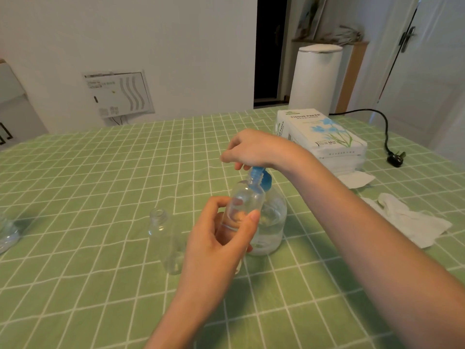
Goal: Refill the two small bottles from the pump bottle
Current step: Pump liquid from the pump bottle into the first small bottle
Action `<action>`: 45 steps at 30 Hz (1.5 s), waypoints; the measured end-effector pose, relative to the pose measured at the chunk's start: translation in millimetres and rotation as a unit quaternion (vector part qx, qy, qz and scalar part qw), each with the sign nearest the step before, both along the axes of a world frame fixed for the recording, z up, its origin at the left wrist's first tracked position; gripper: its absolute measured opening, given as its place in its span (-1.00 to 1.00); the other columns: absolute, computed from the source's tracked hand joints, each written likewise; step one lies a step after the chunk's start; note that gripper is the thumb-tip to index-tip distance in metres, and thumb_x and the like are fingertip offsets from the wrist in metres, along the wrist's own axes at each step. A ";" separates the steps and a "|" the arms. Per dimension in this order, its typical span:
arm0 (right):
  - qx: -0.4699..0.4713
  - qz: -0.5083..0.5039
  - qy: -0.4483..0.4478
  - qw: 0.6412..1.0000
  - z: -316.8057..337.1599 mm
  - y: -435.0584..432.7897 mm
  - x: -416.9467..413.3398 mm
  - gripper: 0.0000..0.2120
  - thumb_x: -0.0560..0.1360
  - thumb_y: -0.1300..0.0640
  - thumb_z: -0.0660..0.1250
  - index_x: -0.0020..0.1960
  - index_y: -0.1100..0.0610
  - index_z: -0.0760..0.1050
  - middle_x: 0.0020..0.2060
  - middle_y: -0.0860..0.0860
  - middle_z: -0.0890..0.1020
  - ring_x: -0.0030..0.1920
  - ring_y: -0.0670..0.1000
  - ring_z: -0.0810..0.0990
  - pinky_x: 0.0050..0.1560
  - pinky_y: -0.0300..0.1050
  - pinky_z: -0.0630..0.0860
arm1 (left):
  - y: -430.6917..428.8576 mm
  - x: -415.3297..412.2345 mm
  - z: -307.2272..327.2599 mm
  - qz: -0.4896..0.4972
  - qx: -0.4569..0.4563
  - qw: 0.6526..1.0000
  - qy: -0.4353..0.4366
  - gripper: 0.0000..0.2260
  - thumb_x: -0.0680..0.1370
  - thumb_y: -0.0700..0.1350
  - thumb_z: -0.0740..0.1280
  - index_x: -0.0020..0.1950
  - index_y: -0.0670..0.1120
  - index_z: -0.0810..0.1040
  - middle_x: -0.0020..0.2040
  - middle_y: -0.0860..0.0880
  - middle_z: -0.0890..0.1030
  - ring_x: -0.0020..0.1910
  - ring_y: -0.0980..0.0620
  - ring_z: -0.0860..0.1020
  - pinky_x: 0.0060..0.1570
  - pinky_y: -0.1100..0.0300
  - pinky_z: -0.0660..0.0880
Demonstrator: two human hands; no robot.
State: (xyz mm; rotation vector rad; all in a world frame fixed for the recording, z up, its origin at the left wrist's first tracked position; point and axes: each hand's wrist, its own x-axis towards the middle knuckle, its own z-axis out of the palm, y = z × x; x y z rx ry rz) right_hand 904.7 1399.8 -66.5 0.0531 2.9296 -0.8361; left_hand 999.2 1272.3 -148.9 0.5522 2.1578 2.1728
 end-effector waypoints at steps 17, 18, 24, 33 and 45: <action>-0.004 -0.002 -0.018 1.000 -4.1 -2.7 1.3 -0.67 0.54 0.03 0.21 0.18 0.22 0.51 0.06 0.14 0.63 0.10 0.13 0.59 -0.03 -0.08 0.45 | -0.4 -0.3 -1.0 0.013 -0.002 1.000 0.005 -0.70 0.30 0.17 0.37 -0.09 0.02 0.54 -0.25 -0.09 0.64 -0.35 0.02 0.58 -0.39 0.32 0.50; -0.004 -0.001 -0.020 1.000 -5.2 -2.7 1.5 -0.67 0.54 0.03 0.21 0.19 0.21 0.51 0.06 0.13 0.63 0.10 0.13 0.59 -0.05 -0.08 0.44 | -0.1 -0.1 -1.5 0.014 -0.001 1.000 0.005 -0.70 0.31 0.17 0.37 -0.08 0.01 0.54 -0.25 -0.10 0.63 -0.35 0.03 0.58 -0.39 0.32 0.49; 0.004 0.003 0.000 1.000 1.5 -0.7 1.9 -0.65 0.54 0.01 0.23 0.19 0.22 0.50 0.06 0.15 0.63 0.00 0.10 0.59 -0.06 -0.07 0.47 | 0.0 0.1 -0.8 0.002 0.003 1.000 0.004 -0.73 0.32 0.16 0.36 -0.09 0.05 0.54 -0.26 -0.08 0.65 -0.42 0.15 0.52 -0.40 0.36 0.46; -0.024 0.003 -0.008 1.000 1.8 -2.1 0.2 -0.64 0.53 0.06 0.21 0.19 0.27 0.52 0.07 0.18 0.65 -0.13 0.04 0.48 0.18 0.09 0.48 | 0.6 0.6 0.0 0.004 0.007 1.000 0.010 -0.73 0.31 0.16 0.36 -0.09 0.06 0.54 -0.27 -0.03 0.66 -0.43 0.18 0.52 -0.41 0.39 0.45; -0.022 0.005 0.006 1.000 -3.7 -0.6 -0.2 -0.62 0.55 0.01 0.22 0.20 0.26 0.51 0.07 0.19 0.64 -0.16 0.03 0.49 -0.14 -0.11 0.37 | 0.1 0.1 -2.1 0.005 0.000 1.000 0.003 -0.73 0.32 0.15 0.36 -0.09 0.04 0.53 -0.27 -0.07 0.66 -0.46 0.18 0.51 -0.41 0.36 0.46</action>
